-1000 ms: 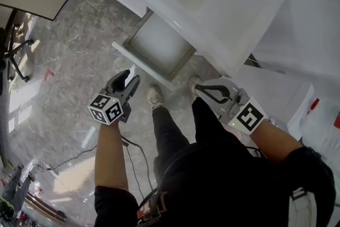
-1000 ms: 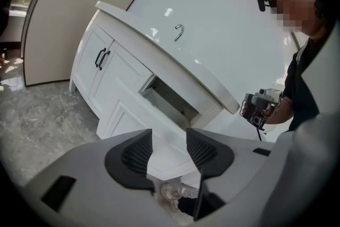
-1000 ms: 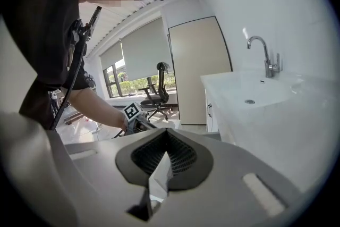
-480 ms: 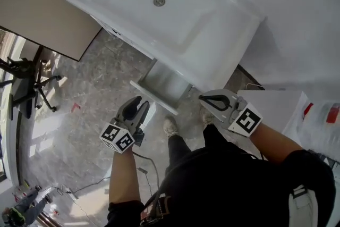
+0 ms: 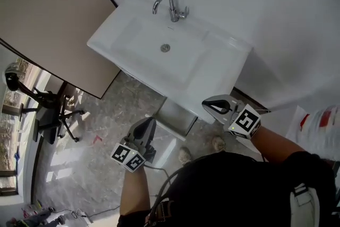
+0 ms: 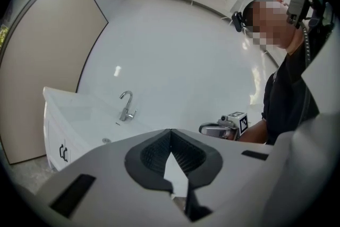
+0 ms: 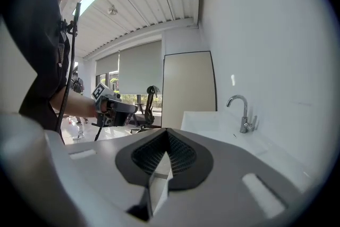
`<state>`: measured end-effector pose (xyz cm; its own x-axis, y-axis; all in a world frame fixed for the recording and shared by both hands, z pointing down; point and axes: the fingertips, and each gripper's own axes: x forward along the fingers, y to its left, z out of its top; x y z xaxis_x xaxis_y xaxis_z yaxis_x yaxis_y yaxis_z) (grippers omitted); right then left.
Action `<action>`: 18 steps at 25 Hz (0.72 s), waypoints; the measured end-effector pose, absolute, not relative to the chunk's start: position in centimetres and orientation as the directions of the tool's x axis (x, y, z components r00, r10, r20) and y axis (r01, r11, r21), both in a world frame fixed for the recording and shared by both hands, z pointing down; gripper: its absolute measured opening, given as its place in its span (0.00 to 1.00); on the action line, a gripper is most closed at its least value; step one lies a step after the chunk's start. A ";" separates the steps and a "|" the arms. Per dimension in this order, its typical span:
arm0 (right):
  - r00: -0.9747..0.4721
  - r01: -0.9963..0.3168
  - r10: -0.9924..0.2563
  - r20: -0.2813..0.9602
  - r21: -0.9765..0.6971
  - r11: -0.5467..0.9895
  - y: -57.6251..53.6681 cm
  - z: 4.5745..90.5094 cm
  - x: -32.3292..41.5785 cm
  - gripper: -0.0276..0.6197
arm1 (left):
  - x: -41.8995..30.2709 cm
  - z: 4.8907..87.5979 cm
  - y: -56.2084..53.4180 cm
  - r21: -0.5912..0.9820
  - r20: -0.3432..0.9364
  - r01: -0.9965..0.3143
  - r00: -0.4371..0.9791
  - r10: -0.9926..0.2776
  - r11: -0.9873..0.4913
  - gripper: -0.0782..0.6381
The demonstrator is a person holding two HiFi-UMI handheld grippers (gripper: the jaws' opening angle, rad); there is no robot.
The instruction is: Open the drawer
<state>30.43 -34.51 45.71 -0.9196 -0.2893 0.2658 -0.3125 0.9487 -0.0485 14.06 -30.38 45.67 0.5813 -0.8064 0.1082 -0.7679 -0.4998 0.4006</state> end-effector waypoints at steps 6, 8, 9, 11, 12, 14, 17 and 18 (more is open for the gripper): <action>-0.918 -0.326 -0.317 0.237 -0.002 0.945 -36.8 40.2 31.7 0.04 | 15.5 38.6 -31.1 0.353 0.025 -0.770 0.575 -0.818 -0.531 0.11; -0.920 -0.330 -0.324 0.222 0.009 0.944 -37.4 38.3 31.8 0.04 | 15.7 36.5 -31.1 0.331 0.011 -0.777 0.571 -0.821 -0.536 0.11; -0.920 -0.333 -0.328 0.214 0.014 0.943 -37.7 37.4 31.8 0.04 | 15.8 35.5 -31.1 0.321 0.003 -0.780 0.568 -0.823 -0.537 0.11; -0.921 -0.335 -0.333 0.201 0.025 0.942 -38.2 35.7 31.8 0.04 | 16.1 33.7 -31.1 0.304 -0.019 -0.784 0.564 -0.826 -0.542 0.11; -0.922 -0.335 -0.334 0.196 0.031 0.942 -38.3 34.9 31.8 0.04 | 16.3 32.8 -31.0 0.296 -0.030 -0.785 0.562 -0.826 -0.545 0.11; -0.924 -0.332 -0.334 0.185 0.042 0.942 -38.5 33.3 31.8 0.04 | 16.7 31.1 -30.8 0.279 -0.051 -0.787 0.560 -0.827 -0.550 0.11; -0.927 -0.336 -0.338 0.162 0.040 0.941 -39.0 30.7 32.2 0.04 | 16.9 28.8 -30.4 0.253 -0.072 -0.798 0.548 -0.834 -0.546 0.11; -0.927 -0.340 -0.342 0.152 0.035 0.940 -39.2 29.9 32.5 0.04 | 16.9 28.1 -30.3 0.246 -0.078 -0.803 0.542 -0.837 -0.543 0.11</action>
